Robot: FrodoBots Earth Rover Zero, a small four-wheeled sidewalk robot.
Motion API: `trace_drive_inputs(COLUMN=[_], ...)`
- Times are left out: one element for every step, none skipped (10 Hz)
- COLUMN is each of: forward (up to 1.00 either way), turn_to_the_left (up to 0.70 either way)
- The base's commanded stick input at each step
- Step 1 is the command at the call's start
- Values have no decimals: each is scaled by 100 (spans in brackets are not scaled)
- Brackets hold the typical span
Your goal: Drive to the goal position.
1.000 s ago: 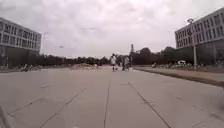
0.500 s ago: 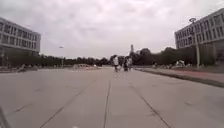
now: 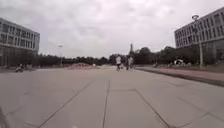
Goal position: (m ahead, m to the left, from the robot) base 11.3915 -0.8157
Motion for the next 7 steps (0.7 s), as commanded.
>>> trace_drive_inputs(forward=[70, 70, 70, 70, 70, 70, 70], turn_to_the_left=[0, 0, 0, 0, 0, 0, 0])
